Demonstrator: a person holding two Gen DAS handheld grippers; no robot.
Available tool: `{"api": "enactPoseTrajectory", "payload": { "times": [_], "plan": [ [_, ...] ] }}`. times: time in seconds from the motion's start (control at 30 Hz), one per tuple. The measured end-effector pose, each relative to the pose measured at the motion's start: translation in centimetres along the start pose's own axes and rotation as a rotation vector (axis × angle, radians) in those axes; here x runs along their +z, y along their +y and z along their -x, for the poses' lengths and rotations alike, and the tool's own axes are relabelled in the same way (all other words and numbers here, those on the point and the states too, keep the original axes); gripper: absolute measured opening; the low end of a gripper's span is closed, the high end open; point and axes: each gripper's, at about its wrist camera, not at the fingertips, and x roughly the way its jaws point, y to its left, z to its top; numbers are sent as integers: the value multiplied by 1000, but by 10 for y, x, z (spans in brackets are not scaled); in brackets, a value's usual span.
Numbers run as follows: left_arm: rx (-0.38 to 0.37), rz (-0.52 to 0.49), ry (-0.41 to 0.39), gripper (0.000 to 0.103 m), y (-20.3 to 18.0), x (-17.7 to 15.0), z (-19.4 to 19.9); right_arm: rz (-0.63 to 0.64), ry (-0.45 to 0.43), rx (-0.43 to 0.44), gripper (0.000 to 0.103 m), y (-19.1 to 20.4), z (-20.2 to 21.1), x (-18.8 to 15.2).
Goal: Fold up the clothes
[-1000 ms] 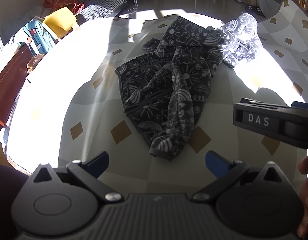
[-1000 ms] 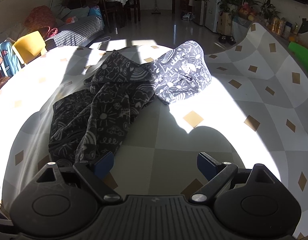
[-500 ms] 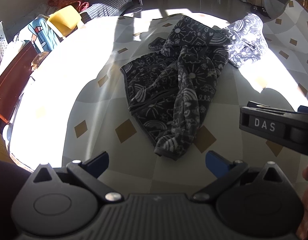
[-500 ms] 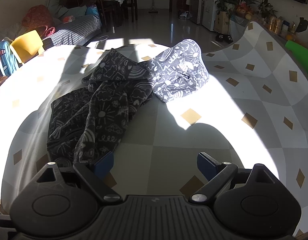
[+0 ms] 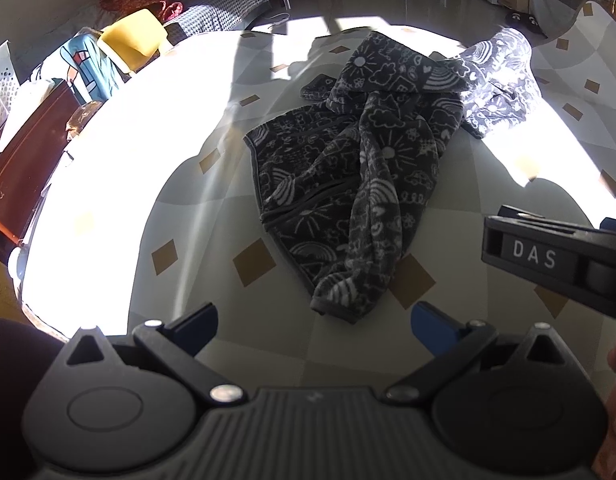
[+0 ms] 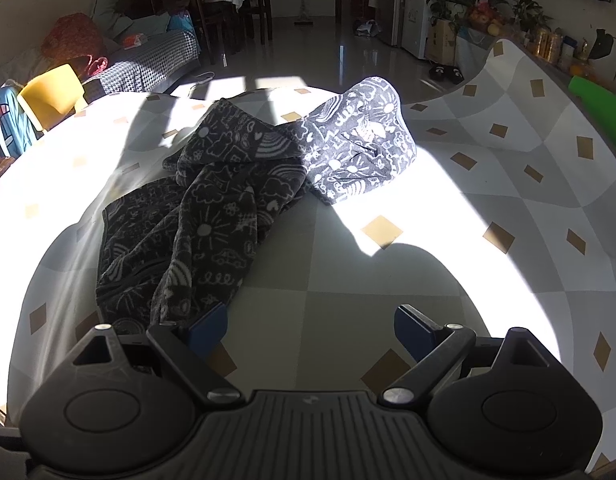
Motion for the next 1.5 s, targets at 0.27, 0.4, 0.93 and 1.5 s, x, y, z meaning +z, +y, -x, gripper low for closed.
{"api": "enactPoseTrajectory", "payload": {
  "times": [0.27,0.4,0.93,1.5],
  "plan": [
    [2,-7,-1,103,-2,3,1,-4,-3,4,91,0,1,1],
    [5,-16,-8,103,-5,4,2,-10,-4,1,91,-2,1,1],
    [-3,-38,-22,103,-13,8,3,-28,1,-1,91,-6,0,2],
    [-22,-55,-12,103,-20,17,-12,4,37,-47,91,-11,-9,5]
  ]
}}
